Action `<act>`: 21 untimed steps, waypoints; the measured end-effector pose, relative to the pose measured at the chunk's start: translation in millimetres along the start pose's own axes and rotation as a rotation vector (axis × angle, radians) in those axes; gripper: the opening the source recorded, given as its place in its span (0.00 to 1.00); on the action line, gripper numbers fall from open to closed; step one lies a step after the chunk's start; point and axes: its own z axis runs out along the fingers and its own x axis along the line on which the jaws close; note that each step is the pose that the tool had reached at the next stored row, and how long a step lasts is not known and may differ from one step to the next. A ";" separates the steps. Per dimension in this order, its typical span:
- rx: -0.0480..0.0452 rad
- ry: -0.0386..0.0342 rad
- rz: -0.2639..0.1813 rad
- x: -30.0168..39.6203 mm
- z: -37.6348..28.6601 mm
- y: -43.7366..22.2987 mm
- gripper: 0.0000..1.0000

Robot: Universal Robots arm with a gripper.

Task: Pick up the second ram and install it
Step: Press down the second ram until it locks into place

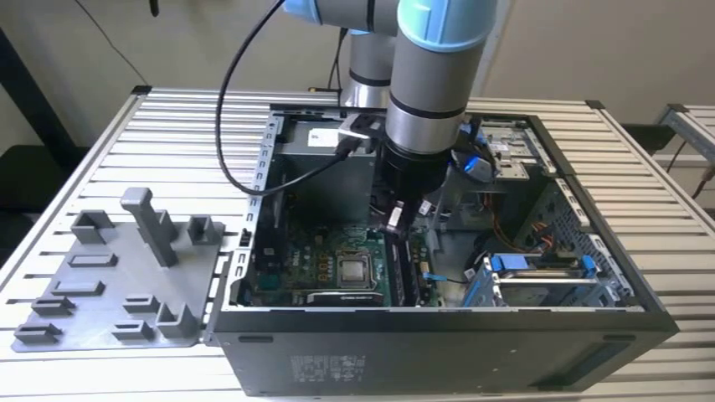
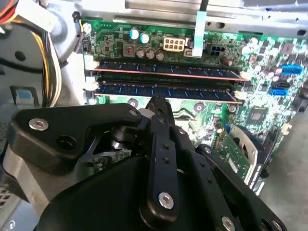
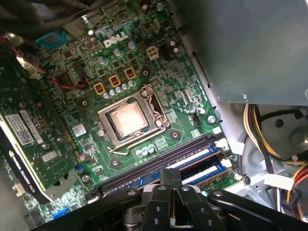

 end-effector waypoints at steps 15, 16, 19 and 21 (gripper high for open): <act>0.0019 -0.0042 -0.221 0.1 1.5 0.0 0.11; 0.0020 -0.0046 -0.232 0.2 1.6 0.0 0.11; 0.0023 -0.0051 -0.262 0.6 1.8 -0.3 0.11; 0.0025 -0.0055 -0.283 0.9 2.1 -0.4 0.11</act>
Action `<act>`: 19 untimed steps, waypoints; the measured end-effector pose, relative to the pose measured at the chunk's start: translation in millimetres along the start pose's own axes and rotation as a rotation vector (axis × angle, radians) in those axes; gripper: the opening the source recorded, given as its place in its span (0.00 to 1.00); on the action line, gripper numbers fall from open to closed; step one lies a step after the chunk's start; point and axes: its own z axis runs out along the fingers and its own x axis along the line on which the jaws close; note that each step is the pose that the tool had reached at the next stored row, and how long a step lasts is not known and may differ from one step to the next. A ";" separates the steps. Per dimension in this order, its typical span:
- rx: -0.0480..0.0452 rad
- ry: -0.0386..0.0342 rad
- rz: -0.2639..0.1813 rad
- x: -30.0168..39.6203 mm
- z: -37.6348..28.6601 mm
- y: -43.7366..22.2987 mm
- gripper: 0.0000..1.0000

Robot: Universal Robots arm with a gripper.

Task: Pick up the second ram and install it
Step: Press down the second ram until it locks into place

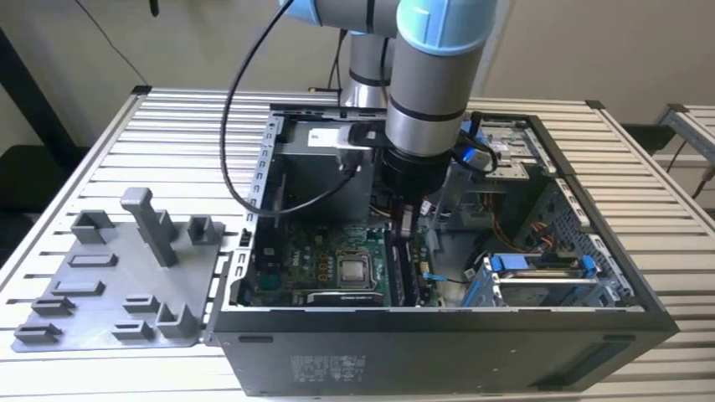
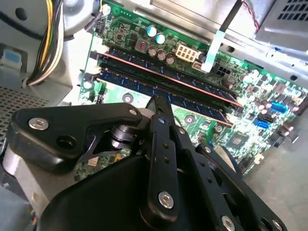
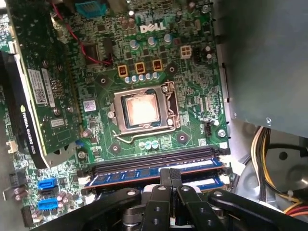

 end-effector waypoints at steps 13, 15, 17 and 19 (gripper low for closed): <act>0.0002 -0.0004 -0.078 2.3 1.2 -1.3 0.11; -0.0058 0.0006 -0.078 4.5 2.0 -3.0 0.11; -0.0191 0.0024 -0.079 7.3 2.1 -5.0 0.11; -0.0285 0.0035 -0.079 9.2 3.7 -6.1 0.11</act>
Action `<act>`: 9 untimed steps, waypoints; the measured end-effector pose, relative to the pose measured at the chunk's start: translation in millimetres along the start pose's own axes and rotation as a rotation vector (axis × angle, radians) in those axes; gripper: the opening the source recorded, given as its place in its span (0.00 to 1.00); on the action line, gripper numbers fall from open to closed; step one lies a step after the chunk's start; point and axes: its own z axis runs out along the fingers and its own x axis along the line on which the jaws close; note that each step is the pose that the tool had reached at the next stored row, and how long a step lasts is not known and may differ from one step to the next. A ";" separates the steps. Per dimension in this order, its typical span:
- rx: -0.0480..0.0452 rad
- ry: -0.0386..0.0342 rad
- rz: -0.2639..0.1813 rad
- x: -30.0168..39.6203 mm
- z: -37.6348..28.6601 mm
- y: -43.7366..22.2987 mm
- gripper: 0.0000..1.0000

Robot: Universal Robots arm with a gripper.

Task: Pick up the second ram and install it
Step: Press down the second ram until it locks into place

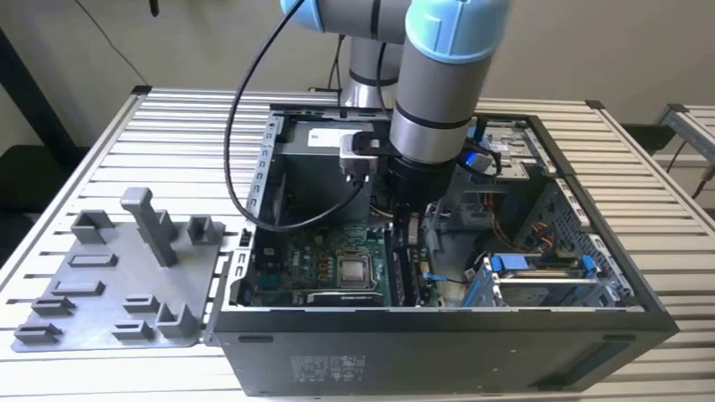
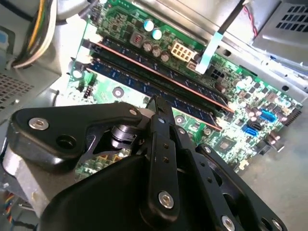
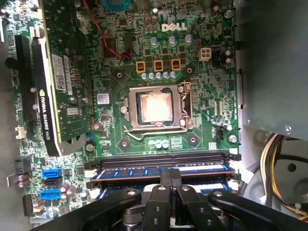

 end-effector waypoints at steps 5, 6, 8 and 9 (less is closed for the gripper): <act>-0.0034 0.0006 0.000 0.1 9.0 -0.9 0.11; -0.0041 0.0007 0.000 0.1 10.7 -1.0 0.11; -0.0055 0.0024 0.000 0.1 13.7 -1.5 0.11; -0.0057 0.0021 0.000 0.0 15.6 -1.7 0.11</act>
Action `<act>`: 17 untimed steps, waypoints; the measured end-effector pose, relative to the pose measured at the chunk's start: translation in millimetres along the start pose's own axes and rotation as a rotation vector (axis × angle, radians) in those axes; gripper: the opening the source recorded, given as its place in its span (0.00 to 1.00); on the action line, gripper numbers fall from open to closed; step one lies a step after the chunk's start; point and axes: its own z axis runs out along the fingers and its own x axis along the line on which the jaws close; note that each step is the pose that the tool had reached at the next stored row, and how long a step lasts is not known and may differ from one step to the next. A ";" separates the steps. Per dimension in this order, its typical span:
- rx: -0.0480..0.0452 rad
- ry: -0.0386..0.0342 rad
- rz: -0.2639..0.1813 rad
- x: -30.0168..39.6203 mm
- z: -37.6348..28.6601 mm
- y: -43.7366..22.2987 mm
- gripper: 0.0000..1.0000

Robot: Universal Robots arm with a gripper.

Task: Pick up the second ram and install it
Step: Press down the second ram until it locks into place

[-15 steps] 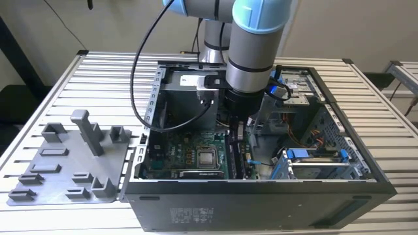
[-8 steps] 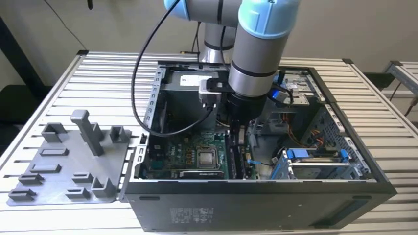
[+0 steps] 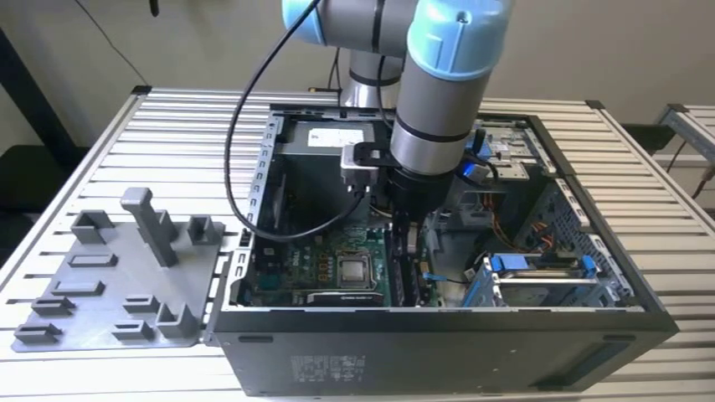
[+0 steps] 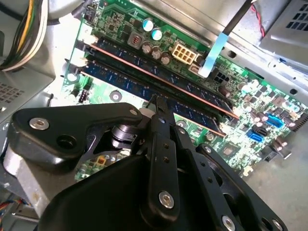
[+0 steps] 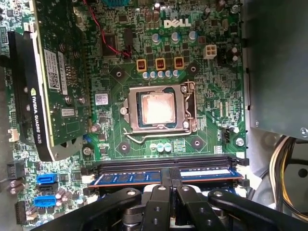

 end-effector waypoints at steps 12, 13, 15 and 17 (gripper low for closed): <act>-0.0017 -0.0010 0.000 0.4 -35.1 0.4 0.11; -0.0016 -0.0012 0.000 0.5 -39.5 0.5 0.11; -0.0016 -0.0010 0.000 0.5 -44.9 0.6 0.11; -0.0016 -0.0012 0.000 0.5 -44.8 0.5 0.11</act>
